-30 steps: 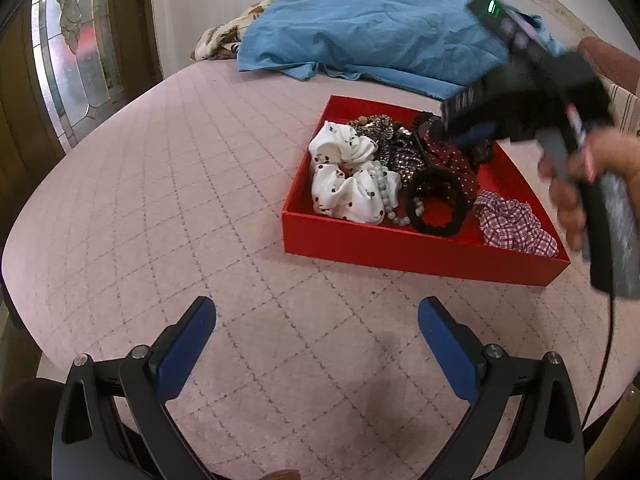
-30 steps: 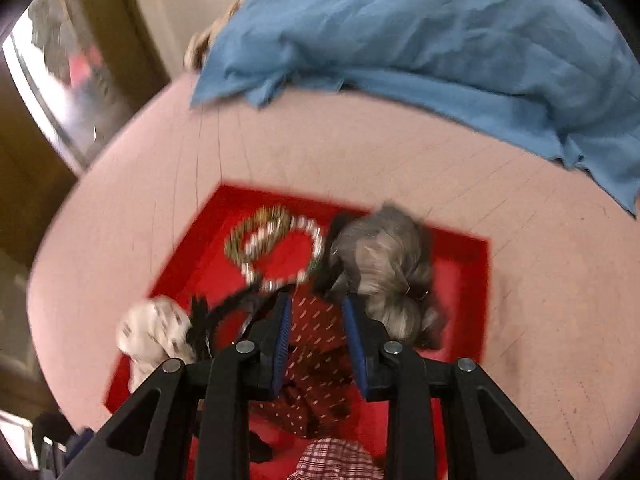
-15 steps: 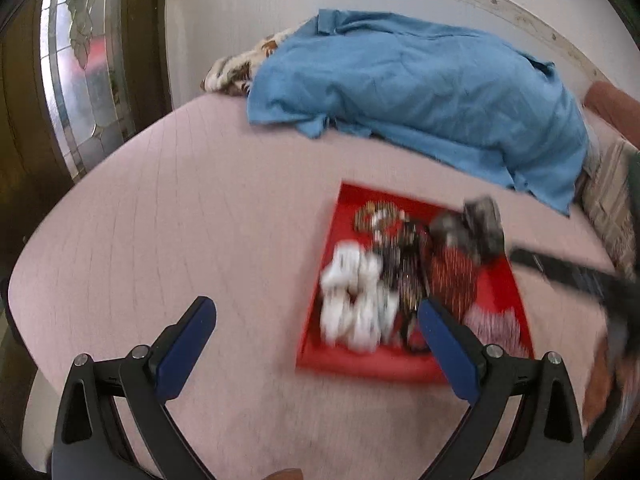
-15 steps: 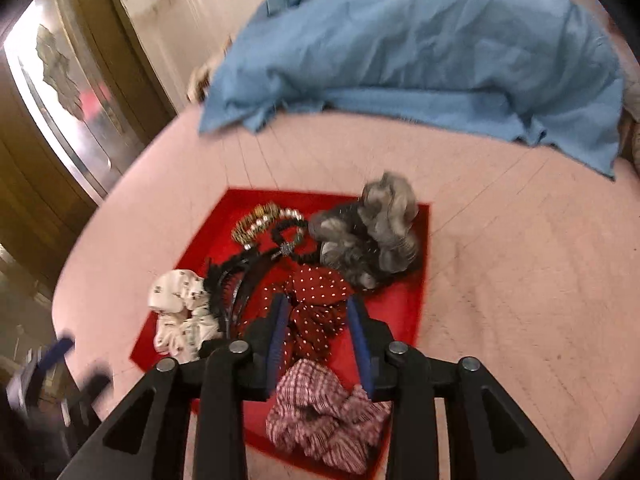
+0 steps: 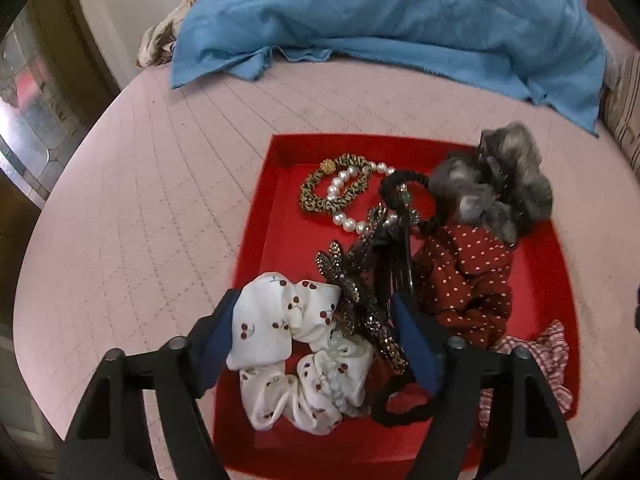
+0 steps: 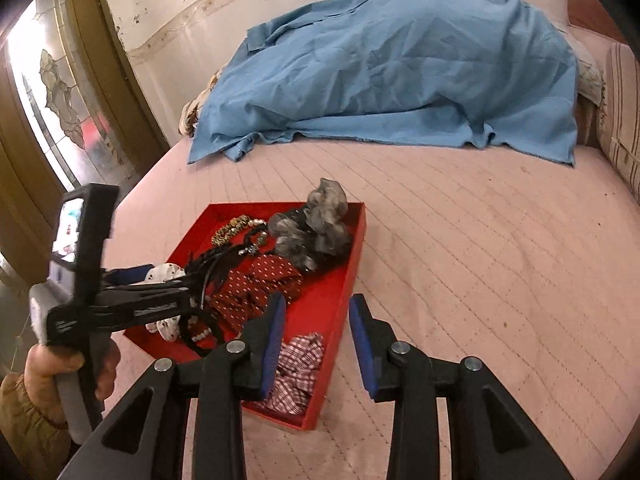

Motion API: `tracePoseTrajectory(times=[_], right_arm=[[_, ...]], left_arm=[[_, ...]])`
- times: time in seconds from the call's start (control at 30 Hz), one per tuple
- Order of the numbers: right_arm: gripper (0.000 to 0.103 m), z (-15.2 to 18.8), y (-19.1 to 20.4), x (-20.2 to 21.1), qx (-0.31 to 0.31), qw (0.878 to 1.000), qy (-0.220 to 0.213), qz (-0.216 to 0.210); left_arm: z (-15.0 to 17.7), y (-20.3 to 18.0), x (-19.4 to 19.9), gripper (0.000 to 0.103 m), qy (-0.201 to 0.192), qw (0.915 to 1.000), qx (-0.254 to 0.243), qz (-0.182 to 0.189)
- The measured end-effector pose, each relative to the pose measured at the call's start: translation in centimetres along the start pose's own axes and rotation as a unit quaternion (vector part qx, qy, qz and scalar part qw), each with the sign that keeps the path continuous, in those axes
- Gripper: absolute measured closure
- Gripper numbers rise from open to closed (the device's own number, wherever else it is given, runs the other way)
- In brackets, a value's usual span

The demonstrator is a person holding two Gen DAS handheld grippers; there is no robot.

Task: Organize jewelry

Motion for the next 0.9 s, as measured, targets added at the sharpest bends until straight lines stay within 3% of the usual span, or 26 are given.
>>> tracePoseTrajectory(times=[0.2, 0.37, 0.63, 0.8, 0.9], right_arm=[[0.067, 0.6, -0.8, -0.4, -0.011, 1.0, 0.005, 0.001], [0.067, 0.9, -1.3, -0.5, -0.016, 1.0, 0.006, 0.0], [0.067, 1.4, -1.2, -0.3, -0.022, 1.0, 0.007, -0.007], [0.06, 2.4, -1.0, 0.8, -0.013, 1.0, 0.001, 0.007], [0.06, 3.3, -0.7, 1.3, -0.01, 1.0, -0.002, 0.018]], left_arm=[[-1.0, -0.4, -1.0, 0.029, -0.004, 0.9998, -0.008, -0.017], [-0.3, -0.5, 0.5, 0.029, -0.006, 0.9998, -0.015, -0.011], [0.5, -2.4, 4.6, 0.029, -0.045, 0.998, -0.006, 0.043], [2.3, -1.9, 8.2, 0.027, -0.102, 0.9948, 0.001, 0.007], [3.7, -1.2, 10.2, 0.019, -0.128, 0.9916, 0.008, -0.016]])
Point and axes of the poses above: each gripper's, at about its wrist camera, not at the fingertips, and x roughly against the way its jaws point, y to its left, z to its underside, the point moved 3 cm from there along -x, roughly the way its jaws point, and after that the axes turned 2 degrees about -z, right-handed, at the moved point
